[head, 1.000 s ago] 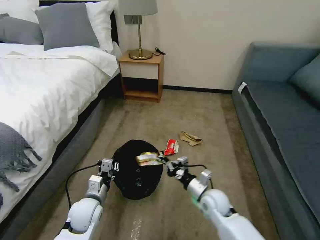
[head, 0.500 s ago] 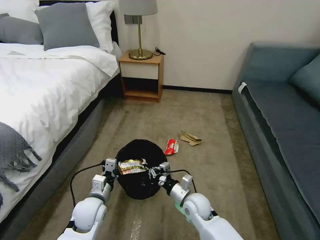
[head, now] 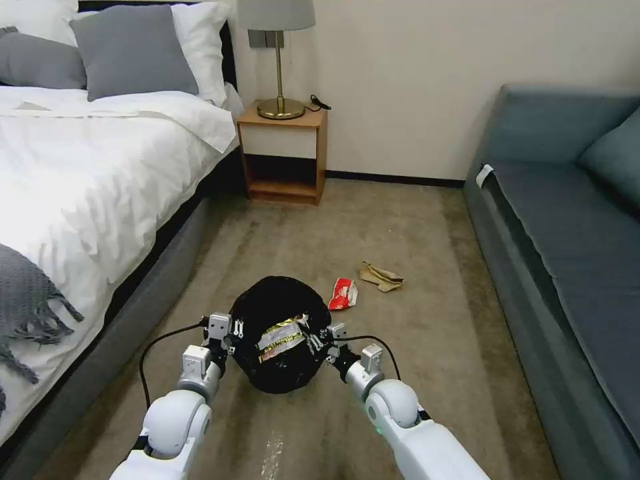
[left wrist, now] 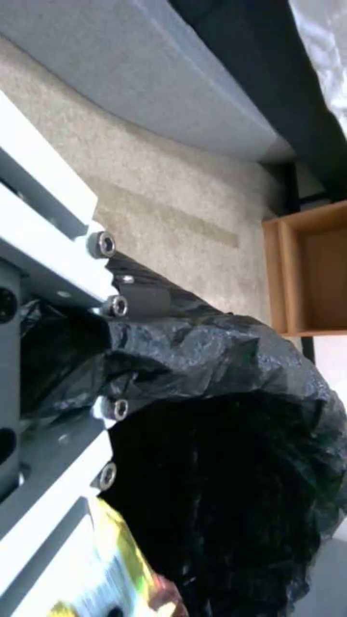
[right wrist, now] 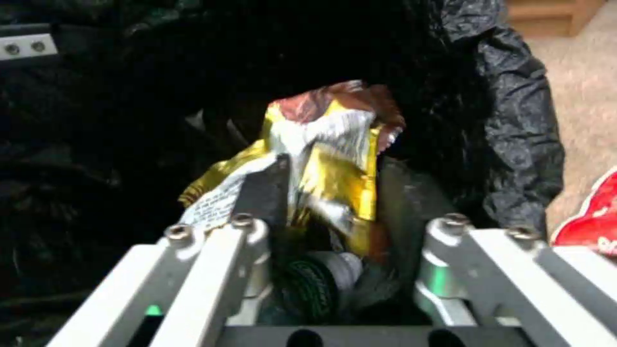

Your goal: Pick up the trash bin, then pick up the garbage on the floor and place it into the trash bin.

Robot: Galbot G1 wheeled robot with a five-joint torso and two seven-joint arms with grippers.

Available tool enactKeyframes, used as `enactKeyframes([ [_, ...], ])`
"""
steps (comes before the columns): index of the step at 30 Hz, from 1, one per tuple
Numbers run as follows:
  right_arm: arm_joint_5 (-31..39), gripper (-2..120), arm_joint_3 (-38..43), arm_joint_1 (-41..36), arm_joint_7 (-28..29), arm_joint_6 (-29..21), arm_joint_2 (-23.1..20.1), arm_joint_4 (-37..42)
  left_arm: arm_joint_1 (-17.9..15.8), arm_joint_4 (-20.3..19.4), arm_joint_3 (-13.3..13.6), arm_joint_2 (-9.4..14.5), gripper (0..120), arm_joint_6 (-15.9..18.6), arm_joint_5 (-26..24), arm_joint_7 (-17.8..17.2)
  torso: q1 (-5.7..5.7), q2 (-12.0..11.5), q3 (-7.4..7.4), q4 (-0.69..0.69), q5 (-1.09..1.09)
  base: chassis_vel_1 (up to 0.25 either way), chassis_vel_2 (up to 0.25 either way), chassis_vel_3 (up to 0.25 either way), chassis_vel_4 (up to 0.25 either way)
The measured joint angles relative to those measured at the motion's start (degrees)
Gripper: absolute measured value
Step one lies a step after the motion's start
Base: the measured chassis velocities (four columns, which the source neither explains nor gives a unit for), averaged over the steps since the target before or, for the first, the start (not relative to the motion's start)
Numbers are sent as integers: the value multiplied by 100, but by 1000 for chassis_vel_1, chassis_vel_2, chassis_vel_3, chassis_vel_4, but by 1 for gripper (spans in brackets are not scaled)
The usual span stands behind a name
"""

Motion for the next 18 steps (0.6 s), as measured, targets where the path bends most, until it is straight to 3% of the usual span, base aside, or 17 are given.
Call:
enactKeyframes([
  [7,-146,64,27,-90,-1,88,90,164,-116,41,5,-23,4,-21,-76,-4,0,0,0,1,0,0,0,0,0],
  [10,-208,80,179,-269,-1,107,105,439,-279,119,-33,43,4,-42,-142,-1,0,0,0,0,0,0,0,0,0],
  [18,-219,99,594,-658,-72,525,147,835,-408,277,-110,96,4,-244,31,-4,0,0,0,0,0,0,0,0,0],
])
